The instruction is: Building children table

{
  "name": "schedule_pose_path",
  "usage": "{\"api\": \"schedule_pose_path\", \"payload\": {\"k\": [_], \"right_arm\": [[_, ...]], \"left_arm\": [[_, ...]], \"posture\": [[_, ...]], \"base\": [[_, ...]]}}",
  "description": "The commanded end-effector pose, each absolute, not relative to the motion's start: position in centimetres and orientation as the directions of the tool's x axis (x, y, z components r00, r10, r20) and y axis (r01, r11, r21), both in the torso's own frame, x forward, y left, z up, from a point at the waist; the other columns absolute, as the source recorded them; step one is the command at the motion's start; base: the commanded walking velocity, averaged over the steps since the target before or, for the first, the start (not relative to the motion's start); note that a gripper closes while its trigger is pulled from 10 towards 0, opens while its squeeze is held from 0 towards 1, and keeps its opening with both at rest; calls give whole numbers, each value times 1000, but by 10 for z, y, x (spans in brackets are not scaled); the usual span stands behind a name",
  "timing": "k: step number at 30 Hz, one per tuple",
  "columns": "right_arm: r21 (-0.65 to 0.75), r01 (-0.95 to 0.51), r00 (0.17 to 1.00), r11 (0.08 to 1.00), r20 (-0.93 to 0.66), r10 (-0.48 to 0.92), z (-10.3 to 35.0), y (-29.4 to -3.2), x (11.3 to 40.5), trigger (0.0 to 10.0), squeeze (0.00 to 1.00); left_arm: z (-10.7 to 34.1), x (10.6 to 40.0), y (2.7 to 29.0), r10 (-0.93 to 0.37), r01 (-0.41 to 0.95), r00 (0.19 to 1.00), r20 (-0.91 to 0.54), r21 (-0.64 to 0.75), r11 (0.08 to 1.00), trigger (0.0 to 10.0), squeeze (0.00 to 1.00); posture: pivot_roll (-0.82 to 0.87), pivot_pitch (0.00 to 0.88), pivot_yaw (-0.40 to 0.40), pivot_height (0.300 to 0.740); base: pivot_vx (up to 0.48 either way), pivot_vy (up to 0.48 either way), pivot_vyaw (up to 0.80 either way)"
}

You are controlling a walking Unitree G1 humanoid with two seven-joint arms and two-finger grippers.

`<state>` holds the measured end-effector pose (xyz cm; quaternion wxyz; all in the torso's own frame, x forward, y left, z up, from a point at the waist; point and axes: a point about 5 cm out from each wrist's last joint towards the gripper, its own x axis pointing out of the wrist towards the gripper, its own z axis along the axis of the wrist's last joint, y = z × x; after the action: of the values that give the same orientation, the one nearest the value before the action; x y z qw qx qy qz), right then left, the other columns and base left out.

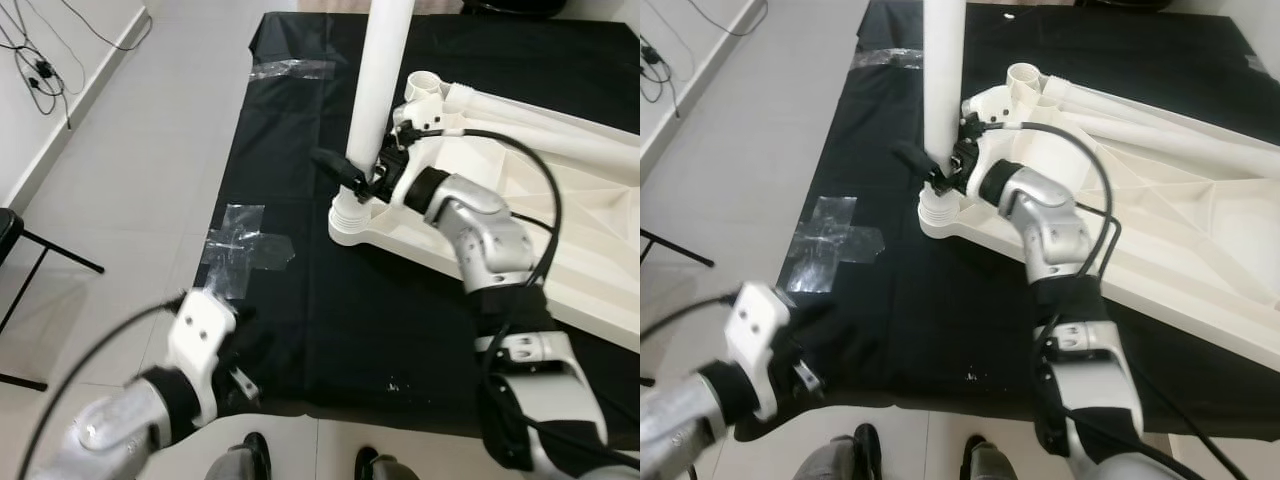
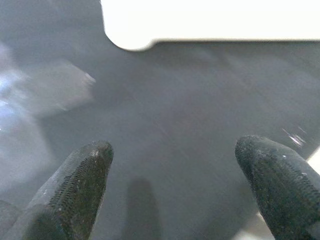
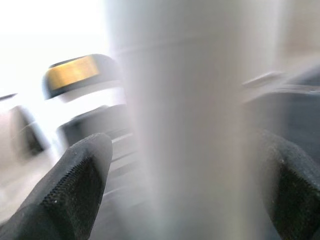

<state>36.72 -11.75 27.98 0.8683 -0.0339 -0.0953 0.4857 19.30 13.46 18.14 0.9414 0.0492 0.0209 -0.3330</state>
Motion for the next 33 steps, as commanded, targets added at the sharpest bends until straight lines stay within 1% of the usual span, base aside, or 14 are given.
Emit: {"api": "schedule_pose_path", "payload": {"k": [1, 5, 6, 7, 8, 17, 23, 25, 26, 27, 28, 29, 31, 33], "right_arm": [[-164, -907, 373, 388, 114, 921, 279, -110, 363, 10000, 0], [-172, -938, 286, 300, 98, 953, 281, -111, 362, 10000, 0], [-180, -944, 264, 275, 86, 961, 282, -112, 362, 9216, 0], [-180, -944, 264, 275, 86, 961, 282, -112, 362, 9216, 0], [-190, -949, 243, 253, 73, 967, 283, -112, 363, 0, 0], [-203, -964, 169, 171, 26, 985, 280, -118, 361, 0, 0], [-180, -961, 220, 211, -33, 975, 257, -130, 345, 0, 0], [-146, -746, 659, 650, -23, 751, 221, -127, 331, 0, 0], [-146, -746, 659, 650, -23, 751, 221, -127, 331, 0, 0], [-244, -356, 933, 902, -40, 358, 205, -141, 327, 0, 0], [-251, -259, 966, 933, -90, 244, 184, -136, 299, 0, 0], [-251, -259, 966, 933, -90, 244, 184, -136, 299, 0, 0], [-209, -258, 963, 943, -138, 232, 169, -122, 267, 0, 0], [-182, -252, 966, 950, -96, 238, 174, -110, 270, 0, 0]], "left_arm": [[174, 194, 138, -589, 593, 805, -69, 69, 802, 10000, 0], [172, 194, 139, -571, 573, 819, -48, 53, 818, 10000, 0], [171, 192, 138, -570, 571, 821, -41, 57, 819, 10000, 0], [171, 192, 138, -570, 571, 821, -41, 57, 819, 10000, 0], [170, 190, 137, -562, 563, 826, -33, 66, 824, 10000, 0], [165, 190, 134, -536, 533, 844, 11, 91, 841, 10000, 0], [162, 192, 134, -536, 533, 844, 33, 77, 843, 10000, 0], [161, 192, 136, -530, 526, 847, 36, 86, 846, 10000, 0], [161, 192, 136, -530, 526, 847, 36, 86, 846, 10000, 0], [161, 193, 137, -528, 524, 848, 37, 88, 847, 10000, 0], [161, 194, 139, -524, 519, 851, 40, 90, 850, 10000, 0], [161, 194, 139, -524, 519, 851, 40, 90, 850, 10000, 0], [161, 196, 141, -520, 515, 853, 46, 92, 852, 10000, 0], [160, 199, 141, -521, 515, 852, 49, 100, 851, 10000, 0]], "posture": [[59, 264, -45, 740], [62, 263, -48, 740], [62, 263, -48, 740], [62, 263, -48, 740], [68, 261, -46, 740], [58, 263, -40, 740], [27, 269, -46, 740], [9, 275, -50, 740], [9, 275, -50, 740], [-4, 276, -43, 740], [-22, 281, -36, 740], [-22, 281, -36, 740], [-43, 288, -10, 740], [-41, 271, 1, 740]], "base": [[0, 0, 0], [0, 0, 0], [0, 0, 0], [0, 0, 0], [0, 0, 0], [0, 0, 0], [0, 0, 0], [0, 0, 0], [0, 0, 0], [0, 0, 0], [0, 0, 0], [0, 0, 0], [0, 0, 0], [0, 0, 0]]}}
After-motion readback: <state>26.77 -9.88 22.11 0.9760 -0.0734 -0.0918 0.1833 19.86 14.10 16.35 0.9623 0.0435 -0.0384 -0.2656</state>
